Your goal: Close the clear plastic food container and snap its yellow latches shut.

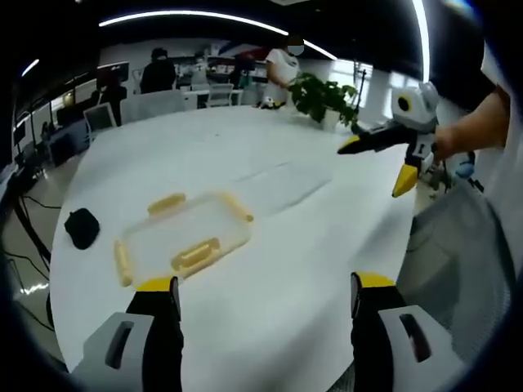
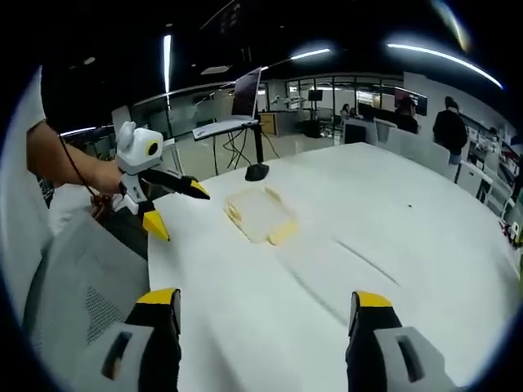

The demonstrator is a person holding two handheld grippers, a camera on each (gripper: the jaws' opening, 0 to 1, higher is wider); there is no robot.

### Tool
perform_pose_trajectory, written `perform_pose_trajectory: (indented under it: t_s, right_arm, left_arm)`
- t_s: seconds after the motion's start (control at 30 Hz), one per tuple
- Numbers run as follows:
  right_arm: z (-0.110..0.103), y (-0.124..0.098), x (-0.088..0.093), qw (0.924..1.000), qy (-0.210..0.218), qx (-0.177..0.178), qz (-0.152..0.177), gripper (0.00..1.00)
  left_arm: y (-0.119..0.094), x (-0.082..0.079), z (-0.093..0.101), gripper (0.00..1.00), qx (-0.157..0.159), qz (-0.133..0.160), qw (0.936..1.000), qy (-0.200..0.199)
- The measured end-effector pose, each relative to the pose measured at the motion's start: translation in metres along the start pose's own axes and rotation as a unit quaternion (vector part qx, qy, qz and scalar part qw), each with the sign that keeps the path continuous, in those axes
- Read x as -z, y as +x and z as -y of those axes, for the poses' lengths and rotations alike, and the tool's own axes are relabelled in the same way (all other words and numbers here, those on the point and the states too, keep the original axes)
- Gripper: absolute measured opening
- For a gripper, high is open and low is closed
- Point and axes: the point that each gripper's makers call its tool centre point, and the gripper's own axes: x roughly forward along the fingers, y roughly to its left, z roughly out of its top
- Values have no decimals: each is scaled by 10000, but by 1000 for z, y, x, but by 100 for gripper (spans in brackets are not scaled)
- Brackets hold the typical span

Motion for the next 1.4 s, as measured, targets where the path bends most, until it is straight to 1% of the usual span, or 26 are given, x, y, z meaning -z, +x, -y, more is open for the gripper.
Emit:
perform_pose_trajectory:
  t_s: [0.07,0.2,0.27,0.3,0.37,0.47,0.53,0.63,0.73,0.8,0.9,1.07,1.1,1.13,1.17,1.27,1.4]
  right_arm:
    - [-1,5,-2,10000,-4,-24,-6,84]
    - [1,17,-6,10000,-6,-46,-51,84]
    - [0,20,-14,10000,12,-56,8,84]
    - [-1,22,-17,10000,-23,-82,25,84]
    - [-2,26,-21,9998,-151,-122,-45,84]
    - [1,32,-26,9998,-134,-138,-27,84]
    - [2,38,-28,9997,-180,-135,-45,84]
    - [3,44,-31,9998,-143,-146,-50,83]
    - [4,51,-34,9996,-217,-173,-96,83]
    - [7,56,-38,9996,-197,-183,-78,83]
    - [11,62,-40,9997,-146,-183,-79,83]
    - [12,75,-42,9997,-63,-204,-148,83]
    - [12,77,-43,9996,-52,-213,-161,83]
    - [12,81,-43,9996,-51,-236,-175,83]
    - [11,83,-44,9995,-67,-254,-183,83]
    - [11,90,-50,9990,-175,-343,-218,83]
    - [16,97,-56,9989,-219,-375,-203,83]
  left_arm:
    - [1,0,-3,84,-1,-22,10000,2]
    - [-3,-2,-10,84,82,-63,9998,160]
    - [-5,-4,-14,84,144,-25,9998,158]
    - [-6,-3,-15,84,208,-78,9995,230]
    - [-8,-1,-18,84,262,-152,9989,365]
    - [-11,0,-27,84,360,-266,9977,499]
    - [-12,2,-36,84,378,-338,9972,549]
    - [-15,0,-47,83,395,-336,9972,540]
    - [-15,0,-55,83,431,-392,9965,605]
    - [-14,3,-60,83,450,-492,9957,645]
    - [-13,2,-68,83,466,-531,9950,708]
    - [-11,-3,-76,82,460,-503,9949,745]
    - [-10,-2,-78,82,477,-511,9947,754]
    - [-9,-1,-81,82,483,-587,9936,838]
    - [-9,0,-83,82,486,-611,9928,903]
    - [-8,-2,-89,81,511,-643,9924,912]
    - [-8,-3,-96,81,541,-684,9915,963]
